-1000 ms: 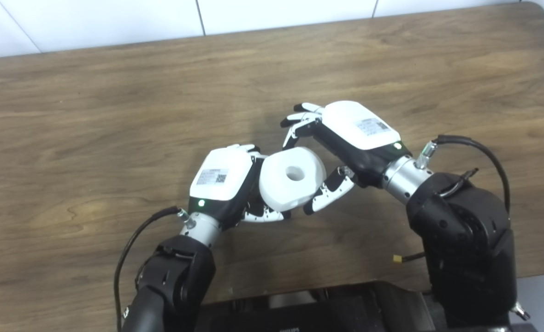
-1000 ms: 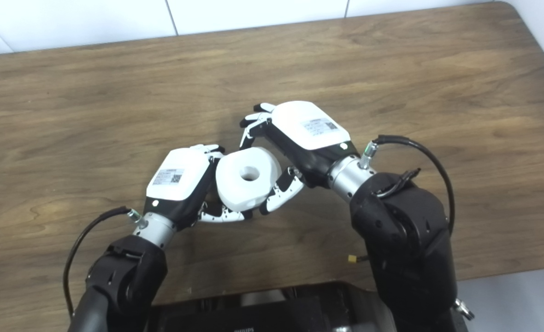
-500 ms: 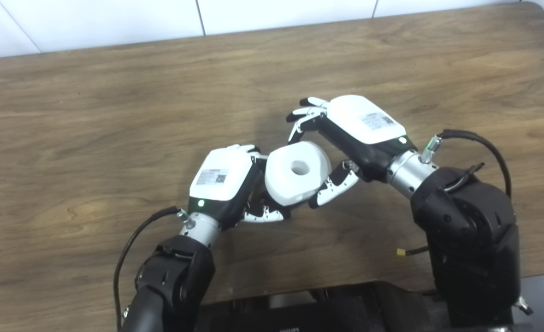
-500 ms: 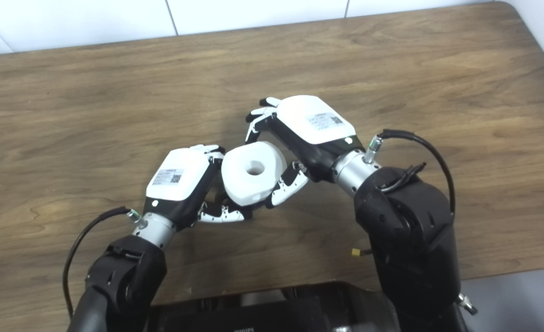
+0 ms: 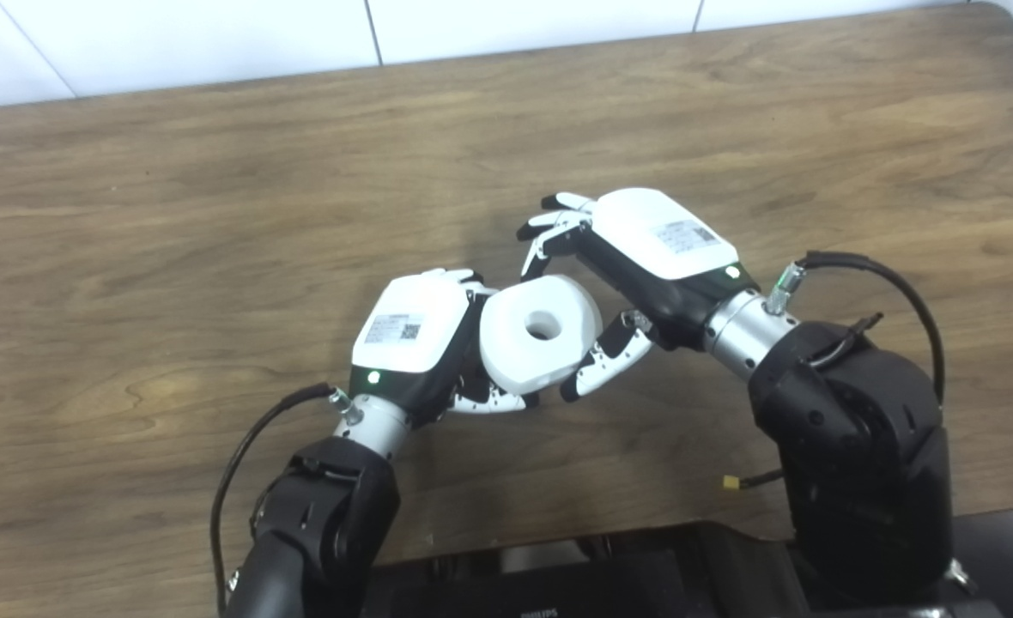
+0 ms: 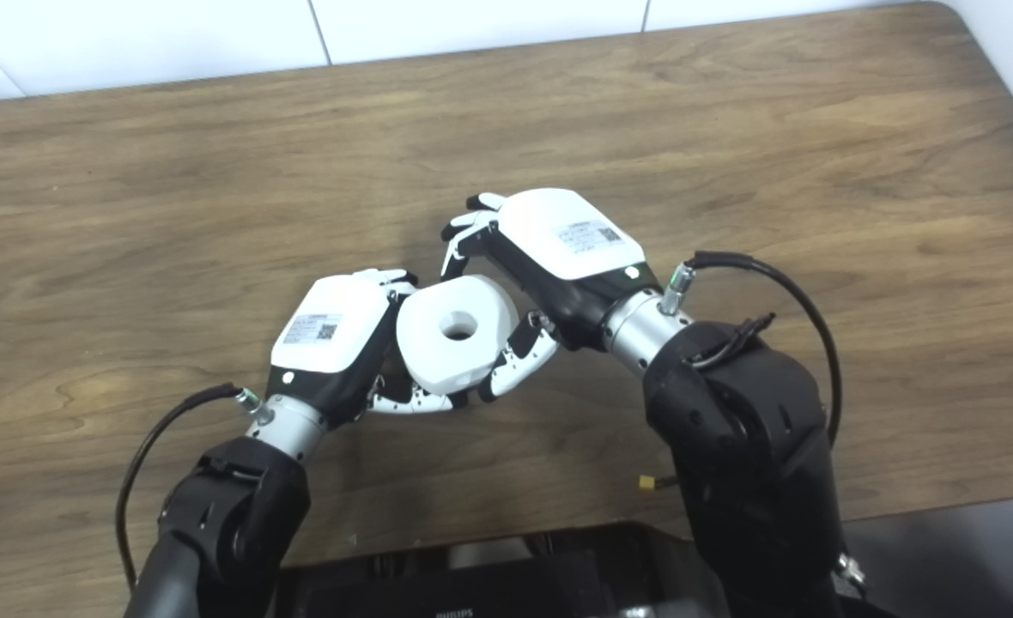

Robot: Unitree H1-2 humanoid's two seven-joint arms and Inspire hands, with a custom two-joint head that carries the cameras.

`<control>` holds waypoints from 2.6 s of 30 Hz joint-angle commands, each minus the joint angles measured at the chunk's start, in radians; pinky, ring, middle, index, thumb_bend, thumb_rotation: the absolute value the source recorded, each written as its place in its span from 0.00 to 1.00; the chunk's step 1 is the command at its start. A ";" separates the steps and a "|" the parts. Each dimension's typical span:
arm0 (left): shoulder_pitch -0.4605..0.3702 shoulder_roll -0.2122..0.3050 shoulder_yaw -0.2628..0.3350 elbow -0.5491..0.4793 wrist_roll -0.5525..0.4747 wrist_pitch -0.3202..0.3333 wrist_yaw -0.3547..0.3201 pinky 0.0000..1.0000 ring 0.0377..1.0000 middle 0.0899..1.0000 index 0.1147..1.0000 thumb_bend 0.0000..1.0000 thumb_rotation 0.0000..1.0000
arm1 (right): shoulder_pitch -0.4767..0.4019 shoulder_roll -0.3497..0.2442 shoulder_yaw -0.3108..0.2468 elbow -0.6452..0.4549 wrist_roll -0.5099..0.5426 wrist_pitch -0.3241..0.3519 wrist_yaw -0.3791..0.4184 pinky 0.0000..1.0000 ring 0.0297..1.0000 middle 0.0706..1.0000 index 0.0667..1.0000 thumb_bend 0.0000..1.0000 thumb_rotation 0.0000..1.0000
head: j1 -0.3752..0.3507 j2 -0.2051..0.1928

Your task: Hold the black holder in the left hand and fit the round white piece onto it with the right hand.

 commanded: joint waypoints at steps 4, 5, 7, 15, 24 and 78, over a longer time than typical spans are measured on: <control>0.008 0.005 -0.012 0.009 0.005 0.003 -0.061 0.87 0.84 0.75 0.42 0.52 0.06 | -0.001 0.007 0.013 -0.005 0.004 -0.025 -0.008 0.86 0.94 0.83 0.45 0.52 0.15 | 0.000 0.002; 0.008 0.005 -0.013 0.009 0.006 0.003 -0.062 0.87 0.84 0.75 0.42 0.52 0.06 | 0.000 0.007 0.015 -0.005 0.000 -0.026 -0.007 0.86 0.94 0.83 0.45 0.52 0.15 | 0.000 0.002; 0.009 0.005 -0.012 0.008 0.002 0.001 -0.058 0.87 0.84 0.75 0.42 0.52 0.05 | 0.002 0.006 0.017 -0.005 -0.002 -0.027 -0.006 0.85 0.94 0.83 0.45 0.52 0.15 | 0.002 0.002; 0.009 0.007 -0.012 0.005 -0.002 0.000 -0.060 0.87 0.84 0.75 0.42 0.52 0.05 | -0.001 0.001 0.016 0.000 -0.003 -0.029 -0.013 0.85 0.93 0.83 0.45 0.52 0.15 | 0.001 0.003; 0.011 0.008 -0.012 0.003 0.004 0.000 -0.060 0.87 0.84 0.75 0.42 0.52 0.06 | -0.009 -0.016 0.004 -0.007 0.008 -0.026 -0.005 0.86 0.94 0.83 0.45 0.52 0.15 | -0.002 0.001; 0.010 0.002 -0.010 -0.008 0.014 0.003 -0.088 0.87 0.84 0.76 0.42 0.52 0.06 | -0.042 -0.038 -0.018 -0.050 -0.032 -0.047 0.079 0.91 1.00 0.96 0.87 1.00 0.48 | -0.003 0.006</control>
